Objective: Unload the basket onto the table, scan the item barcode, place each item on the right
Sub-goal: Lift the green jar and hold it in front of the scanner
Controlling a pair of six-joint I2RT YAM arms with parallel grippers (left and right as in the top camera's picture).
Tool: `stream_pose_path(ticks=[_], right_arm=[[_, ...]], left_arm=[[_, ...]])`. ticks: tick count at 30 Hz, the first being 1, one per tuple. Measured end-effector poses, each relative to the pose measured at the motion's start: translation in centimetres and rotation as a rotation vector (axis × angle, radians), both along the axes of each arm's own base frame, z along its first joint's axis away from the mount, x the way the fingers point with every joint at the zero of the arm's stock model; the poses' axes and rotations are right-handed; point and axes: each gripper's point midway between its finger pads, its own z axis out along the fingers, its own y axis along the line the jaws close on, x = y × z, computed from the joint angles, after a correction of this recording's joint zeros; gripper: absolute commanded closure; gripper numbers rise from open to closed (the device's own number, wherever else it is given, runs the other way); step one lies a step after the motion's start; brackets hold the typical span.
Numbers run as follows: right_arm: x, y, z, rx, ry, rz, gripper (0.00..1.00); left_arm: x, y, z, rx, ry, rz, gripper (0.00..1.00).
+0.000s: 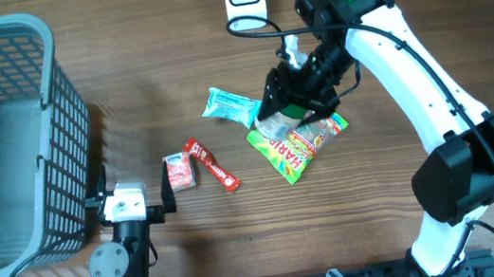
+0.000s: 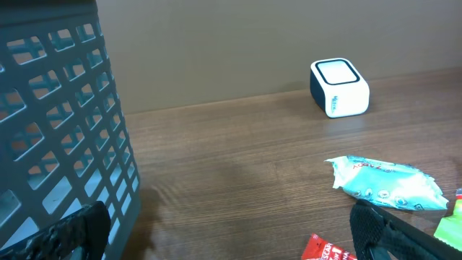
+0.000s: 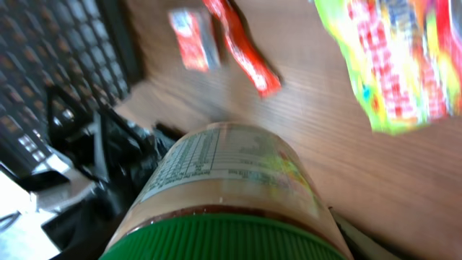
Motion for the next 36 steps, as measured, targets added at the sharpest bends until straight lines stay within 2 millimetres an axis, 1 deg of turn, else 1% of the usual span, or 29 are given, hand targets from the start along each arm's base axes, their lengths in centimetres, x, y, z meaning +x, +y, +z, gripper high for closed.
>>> stream_pose_path(ticks=[1,2,3,5,6,7,8,9,12,14,15,16,17,19,20,21,22,24,25,26,29,30,32,34,36], right_arm=[[1.6,0.6,0.0,0.027,-0.071,-0.009,0.39],[4.2,1.6,0.4,0.075,-0.184,-0.028,0.41],[5.9,2.3,0.8,0.103,-0.261,-0.036,0.41],[9.3,3.3,2.0,0.155,-0.419,-0.061,0.41],[11.4,3.7,2.8,0.171,-0.523,-0.077,0.41],[13.4,3.8,3.5,0.161,-0.62,-0.1,0.41],[14.5,3.3,3.4,0.12,-0.668,-0.123,0.41],[15.9,2.9,3.9,0.093,-0.736,-0.151,0.41],[20.7,0.8,5.7,-0.037,-0.956,-0.278,0.41],[22.6,-0.2,6.5,-0.092,-1.041,-0.34,0.43],[23.8,-0.7,7.0,-0.116,-1.09,-0.375,0.46],[24.8,-1.0,7.0,-0.138,-1.127,-0.405,0.55],[26.4,-1.4,6.2,-0.177,-1.17,-0.423,0.58],[28.8,-1.1,4.3,-0.205,-1.235,-0.42,0.58],[29.9,-0.9,2.9,-0.217,-1.263,-0.41,0.57],[31.0,-0.7,0.7,-0.239,-1.279,-0.392,0.56],[31.6,-0.6,-0.6,-0.248,-1.289,-0.386,0.53],[33.0,-0.2,-2.5,-0.247,-1.331,-0.388,0.48],[33.3,-0.1,-3.0,-0.244,-1.345,-0.389,0.47],[33.6,0.0,-3.0,-0.237,-1.366,-0.397,0.47],[34.1,0.2,-1.9,-0.213,-1.415,-0.418,0.46],[34.3,0.2,-1.4,-0.203,-1.432,-0.426,0.44],[34.5,0.3,-0.8,-0.194,-1.454,-0.438,0.44],[34.6,0.3,-1.0,-0.191,-1.46,-0.441,0.43],[34.9,0.4,-2.2,-0.192,-1.457,-0.44,0.39]], left_arm=[[0.0,0.0,0.0,0.0,0.0,0.0,0.0],[0.0,0.0,0.0,0.0,0.0,0.0,0.0],[0.0,0.0,0.0,0.0,0.001,0.0,0.0],[0.0,0.0,0.0,0.0,0.001,0.0,0.0],[0.0,0.0,0.0,0.0,0.001,0.0,0.0],[0.0,0.0,0.0,0.0,0.001,0.0,0.0],[0.0,0.0,0.0,0.0,0.001,0.0,0.0],[0.0,0.0,0.0,0.0,0.002,0.0,0.0],[0.0,0.0,0.0,0.0,0.001,0.0,0.0],[0.0,0.0,0.0,0.0,0.001,0.0,0.0],[0.0,0.0,0.0,0.0,0.001,0.0,0.0],[0.0,0.0,0.0,0.0,0.001,0.0,0.0],[0.0,0.0,0.0,0.0,0.001,0.0,0.0],[0.0,0.0,0.0,0.0,0.0,0.0,0.0],[0.0,0.0,0.0,0.0,0.001,0.0,0.0],[0.0,0.0,0.0,0.0,0.0,0.0,0.0],[0.0,0.0,0.0,0.0,0.001,0.0,0.0],[0.0,0.0,0.0,0.0,0.001,0.0,0.0],[0.0,0.0,0.0,0.0,0.001,0.0,0.0],[0.0,0.0,0.0,0.0,0.001,0.0,0.0],[0.0,0.0,0.0,0.0,0.001,0.0,0.0],[0.0,0.0,0.0,0.0,0.001,0.0,0.0],[0.0,0.0,0.0,0.0,0.001,0.0,0.0],[0.0,0.0,0.0,0.0,0.001,0.0,0.0],[0.0,0.0,0.0,0.0,0.001,0.0,0.0]])
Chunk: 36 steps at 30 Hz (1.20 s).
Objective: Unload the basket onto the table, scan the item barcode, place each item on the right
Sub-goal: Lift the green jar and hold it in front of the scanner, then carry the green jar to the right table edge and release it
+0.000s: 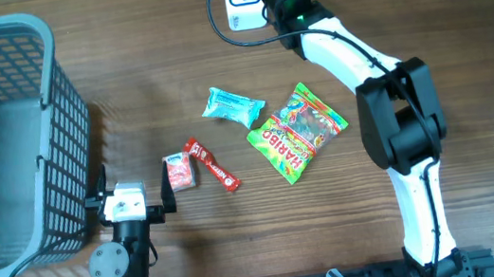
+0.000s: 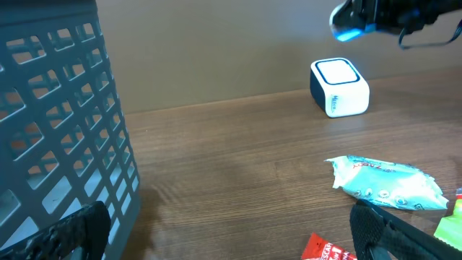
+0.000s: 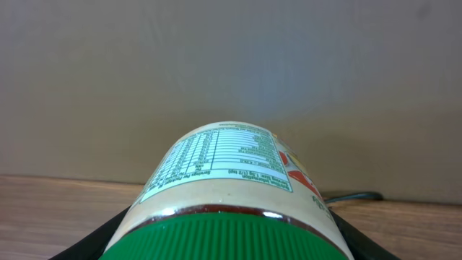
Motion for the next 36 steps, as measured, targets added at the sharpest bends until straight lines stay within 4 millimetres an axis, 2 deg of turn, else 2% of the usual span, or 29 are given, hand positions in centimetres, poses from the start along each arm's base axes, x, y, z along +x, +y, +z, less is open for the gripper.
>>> stream_pose_path(ticks=[2,5,6,9,10,12,14,15,16,17,18,19,21,22,23,24,25,27,29,31,32,34,35,36], right_arm=[[0.3,0.1,-1.4,-0.008,0.0,0.002,0.39],[0.7,0.3,-0.4,-0.017,-0.064,0.009,0.39],[0.7,0.3,-0.3,-0.025,-0.069,0.011,0.34],[0.7,0.2,-0.5,-0.048,-0.067,0.016,0.34],[0.6,0.1,-1.2,-0.064,-0.04,0.018,0.34],[0.1,-0.9,-3.1,-0.097,0.048,0.014,0.35],[-0.1,-3.4,-2.9,-0.12,0.109,-0.013,0.35],[-0.7,-5.2,-2.5,-0.138,0.158,-0.039,0.34],[-0.9,-7.4,-1.2,-0.15,0.176,-0.075,0.34],[-1.2,-11.8,1.3,-0.168,0.185,-0.155,0.34],[-1.6,-17.0,4.3,-0.175,0.175,-0.26,0.34],[-2.5,-21.5,5.3,-0.187,0.211,-0.341,0.34],[-5.4,-31.8,4.6,-0.206,0.34,-0.524,0.31],[-6.3,-34.2,3.9,-0.205,0.383,-0.561,0.28],[-9.2,-39.8,1.4,-0.193,0.504,-0.652,0.28],[-11.2,-43.2,-0.1,-0.165,0.574,-0.698,0.28],[-12.6,-45.4,-0.9,-0.14,0.615,-0.724,0.29],[-16.5,-50.9,-2.2,-0.04,0.687,-0.813,0.29],[-20.3,-54.8,-3.1,0.042,0.741,-0.897,0.32],[-23.4,-57.4,-4.3,0.1,0.796,-0.956,0.32],[-25.1,-58.6,-5.6,0.133,0.842,-0.985,0.32],[-26.8,-59.5,-8.1,0.168,0.91,-1.005,0.32],[-27.7,-60.1,-10.3,0.192,0.959,-1.014,0.32],[-28.1,-60.3,-11.6,0.203,0.985,-1.015,0.31]], left_arm=[[0.0,0.0,0.0,0.0,0.0,0.0,0.0],[0.0,0.0,0.0,0.0,0.0,0.0,0.0],[0.0,0.0,0.0,0.0,0.0,0.0,0.0],[0.0,0.0,0.0,0.0,0.0,0.0,0.0],[0.0,0.0,0.0,0.0,0.0,0.0,0.0],[0.0,0.0,0.0,0.0,0.0,0.0,0.0],[0.0,0.0,0.0,0.0,0.0,0.0,0.0],[0.0,0.0,0.0,0.0,0.0,0.0,0.0],[0.0,0.0,0.0,0.0,0.0,0.0,0.0],[0.0,0.0,0.0,0.0,0.0,0.0,0.0],[0.0,0.0,0.0,0.0,-0.001,0.0,0.0],[0.0,0.0,0.0,0.0,0.0,0.0,0.0],[0.0,0.0,0.0,0.0,0.0,0.0,0.0],[0.0,0.0,0.0,0.0,-0.001,0.0,0.0],[0.0,0.0,0.0,0.0,0.0,0.0,0.0],[0.0,0.0,0.0,0.0,0.0,0.0,0.0],[0.0,0.0,0.0,0.0,0.0,0.0,0.0],[0.0,0.0,0.0,0.0,0.0,0.0,0.0],[0.0,0.0,0.0,0.0,0.0,0.0,0.0],[0.0,0.0,0.0,0.0,0.0,0.0,0.0],[0.0,0.0,0.0,0.0,0.0,0.0,0.0],[0.0,0.0,0.0,0.0,0.0,0.0,0.0],[0.0,0.0,0.0,0.0,0.0,0.0,0.0],[0.0,0.0,0.0,0.0,0.0,0.0,0.0]])
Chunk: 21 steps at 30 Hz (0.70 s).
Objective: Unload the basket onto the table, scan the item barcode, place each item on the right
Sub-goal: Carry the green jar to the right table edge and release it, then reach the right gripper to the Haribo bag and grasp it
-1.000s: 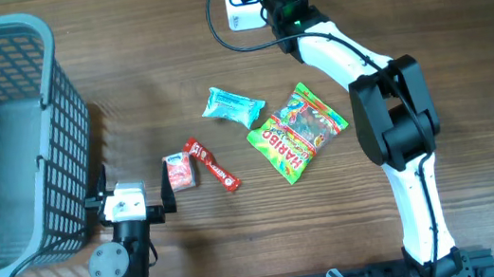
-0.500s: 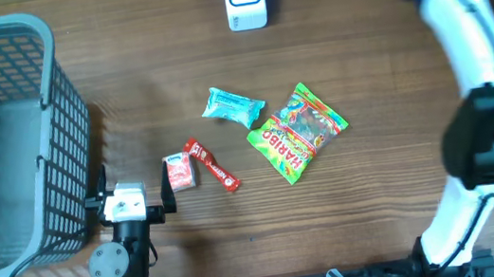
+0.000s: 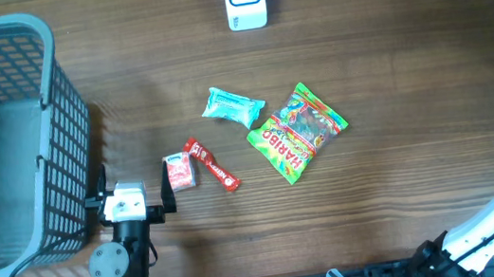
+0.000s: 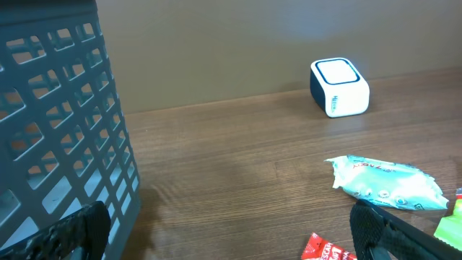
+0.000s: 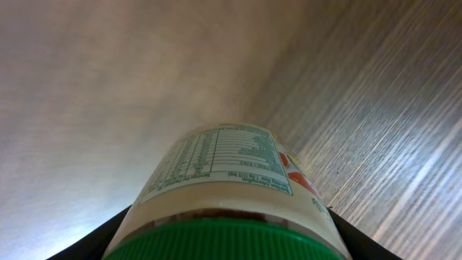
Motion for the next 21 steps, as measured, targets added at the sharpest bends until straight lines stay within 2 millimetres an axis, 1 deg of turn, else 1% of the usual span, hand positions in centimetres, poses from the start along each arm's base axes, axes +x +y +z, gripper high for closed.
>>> stream_pose_path(ticks=[1,2,3,4,7,8,9,10,11,12,13,14,15,16,17,18,19,20,21], right_arm=[[-0.2,0.0,-1.0,0.016,0.013,-0.003,0.29],[-0.4,0.1,-2.2,0.034,0.031,-0.004,0.0],[-0.5,0.2,-3.2,0.049,0.046,-0.004,0.0],[-0.5,0.3,-3.3,0.048,0.049,0.006,0.0],[-0.3,0.0,-3.1,0.037,0.045,0.018,0.0],[-0.1,-0.2,-2.4,0.029,0.041,0.018,0.0],[0.1,-0.7,-1.0,0.008,0.033,0.015,0.0],[0.7,-1.5,1.5,-0.036,0.002,0.011,0.0],[0.9,-1.8,3.7,-0.065,-0.028,-0.001,0.0],[1.0,-1.8,6.9,-0.101,-0.075,-0.019,0.0],[1.0,-1.6,11.4,-0.148,-0.149,-0.033,0.0],[0.9,-0.8,16.5,-0.199,-0.243,-0.036,0.0],[0.8,0.5,20.0,-0.211,-0.312,-0.037,0.0],[0.6,2.6,23.2,-0.2,-0.386,-0.033,0.0],[0.5,5.6,26.2,-0.158,-0.463,-0.015,0.0],[0.5,8.7,27.4,-0.091,-0.499,0.016,0.0],[0.7,12.2,28.1,-0.002,-0.52,0.064,0.0],[1.1,15.1,28.0,0.075,-0.52,0.108,0.0],[1.5,19.4,26.8,0.205,-0.48,0.173,0.0]], left_arm=[[0.0,0.0,0.0,0.0,0.0,0.0,0.0],[0.0,0.0,0.0,0.0,0.0,0.0,0.0],[0.0,0.0,0.0,0.0,0.0,0.0,0.0],[0.0,0.0,0.0,0.0,0.0,0.0,0.0],[0.0,0.0,0.0,0.0,0.0,0.0,0.0],[0.0,0.0,0.0,0.0,0.0,0.0,0.0],[0.0,0.0,0.0,0.0,0.0,0.0,0.0],[0.0,0.0,0.0,0.0,0.0,0.0,0.0],[0.0,0.0,0.0,0.0,0.0,0.0,0.0],[0.0,0.0,0.0,0.0,0.0,0.0,0.0],[0.0,0.0,0.0,0.0,0.0,0.0,0.0],[0.0,0.0,0.0,0.0,0.0,0.0,0.0],[0.0,0.0,0.0,0.0,0.0,0.0,0.0],[0.0,0.0,0.0,0.0,0.0,0.0,0.0],[0.0,0.0,0.0,0.0,0.0,0.0,0.0],[0.0,0.0,0.0,0.0,0.0,0.0,0.0],[0.0,0.0,0.0,0.0,0.0,0.0,0.0],[0.0,0.0,0.0,0.0,0.0,0.0,0.0],[0.0,0.0,0.0,0.0,0.0,0.0,0.0]])
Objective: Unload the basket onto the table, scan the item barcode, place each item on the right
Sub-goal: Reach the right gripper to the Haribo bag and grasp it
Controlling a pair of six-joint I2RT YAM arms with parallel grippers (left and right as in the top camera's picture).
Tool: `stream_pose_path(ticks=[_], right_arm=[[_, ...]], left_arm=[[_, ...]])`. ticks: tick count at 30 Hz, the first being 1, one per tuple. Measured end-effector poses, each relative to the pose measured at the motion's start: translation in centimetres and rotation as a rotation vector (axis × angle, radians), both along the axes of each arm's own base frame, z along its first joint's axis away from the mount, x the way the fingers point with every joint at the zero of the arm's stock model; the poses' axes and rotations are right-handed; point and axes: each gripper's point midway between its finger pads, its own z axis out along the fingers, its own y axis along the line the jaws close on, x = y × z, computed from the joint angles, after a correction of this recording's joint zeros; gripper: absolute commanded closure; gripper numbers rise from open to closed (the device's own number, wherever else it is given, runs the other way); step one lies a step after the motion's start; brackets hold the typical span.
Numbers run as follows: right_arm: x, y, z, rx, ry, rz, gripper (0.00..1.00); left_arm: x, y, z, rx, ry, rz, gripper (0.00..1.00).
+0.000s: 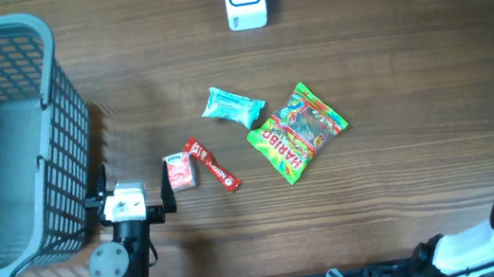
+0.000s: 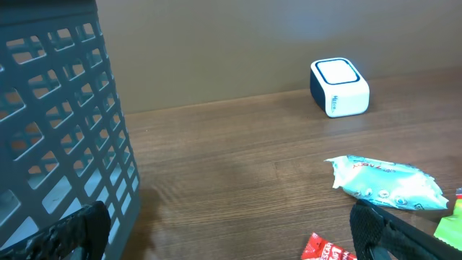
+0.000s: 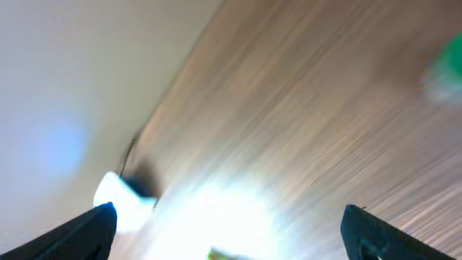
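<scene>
The white and dark scanner box stands at the table's far edge and also shows in the left wrist view (image 2: 339,87). A jar with a green lid rests at the right edge of the table; a green blur (image 3: 445,63) in the right wrist view matches it. My right gripper (image 3: 231,232) is open with nothing between its fingers, and its view is smeared. My left gripper (image 2: 231,235) rests open at the front left, beside the basket.
A grey mesh basket (image 1: 65,134) fills the left side. A teal packet (image 1: 233,107), a Haribo bag (image 1: 296,132), a small red box (image 1: 179,171) and a red stick packet (image 1: 212,164) lie mid-table. The right arm's body is at the front right corner.
My right gripper was shut on the jar; now it is open and the jar sits at the right edge of the table. The left arm has not moved.
My right gripper held the jar above the Haribo bag. Then it held it at the scanner box at the far edge. Then the arm was off to the right, jar still in the jaws. Now the jar lies loose at the right edge.
</scene>
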Motion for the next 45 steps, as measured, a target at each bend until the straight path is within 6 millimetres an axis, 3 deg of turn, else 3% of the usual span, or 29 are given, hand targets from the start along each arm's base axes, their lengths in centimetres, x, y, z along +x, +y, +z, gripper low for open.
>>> stream_pose_path(ticks=[3,6,7,8,10,13,17,18,20,24,25,29,31,33,37,40,43,44,45], right_arm=[[0.7,11.0,-4.6,0.177,0.154,0.253,0.0],[0.7,22.1,-10.3,0.229,0.28,0.524,0.0],[0.6,25.0,-12.1,0.231,0.306,0.575,0.0],[-0.5,28.8,-15.5,0.242,0.401,0.607,0.0],[-3.1,33.0,-21.5,0.203,0.616,0.553,0.0],[-4.5,34.8,-26.9,0.152,0.788,0.408,0.0],[-5.8,34.4,-32.2,0.128,0.95,0.303,0.03],[-5.8,34.3,-32.2,0.129,0.953,0.298,0.13],[-5.7,34.5,-32.3,0.132,0.955,0.297,0.48],[-5.5,34.6,-32.3,0.136,0.956,0.302,0.91],[-5.6,34.5,-32.2,0.136,0.965,0.32,0.96],[-7.2,32.3,-30.4,0.121,1.1,0.396,0.96],[-6.4,31.5,-28.4,0.121,1.09,0.46,0.95],[-5.4,32.0,-25.3,0.155,0.999,0.623,0.95],[-5.0,35.0,-17.3,0.23,0.671,0.955,0.96],[-2.7,37.6,-13.0,0.226,0.335,1.171,0.96],[0.3,42.3,-7.7,0.322,-0.152,1.448,0.95],[1.3,44.2,-3.6,0.338,-0.456,1.582,0.95],[1.4,44.6,-2.4,0.332,-0.552,1.622,0.95]], left_arm=[[0.0,0.0,0.0,0.0,0.0,0.0,0.0],[0.0,0.0,0.0,0.0,0.0,0.0,0.0],[0.0,0.0,0.0,0.0,0.0,0.0,0.0],[0.0,0.0,0.0,0.0,0.0,0.0,0.0],[0.0,0.0,0.0,0.0,0.0,0.0,0.0],[0.0,0.0,0.0,0.0,0.0,0.0,0.0],[0.0,0.0,0.0,0.0,0.0,0.0,0.0],[0.0,0.0,0.0,0.0,0.0,0.0,0.0],[0.0,0.0,0.0,0.0,0.0,0.0,0.0],[0.0,0.0,0.0,0.0,0.0,0.0,0.0],[0.0,0.0,0.0,0.0,0.0,0.0,0.0],[0.0,0.0,0.0,0.0,0.0,0.0,0.0],[0.0,0.0,0.0,0.0,0.0,0.0,0.0],[0.0,0.0,0.0,0.0,0.0,0.0,0.0],[0.0,0.0,0.0,0.0,0.0,0.0,0.0],[0.0,0.0,0.0,0.0,0.0,0.0,0.0],[0.0,0.0,0.0,0.0,-0.002,0.0,0.0],[0.0,0.0,0.0,0.0,-0.001,0.0,0.0],[0.0,0.0,0.0,0.0,0.0,0.0,0.0]])
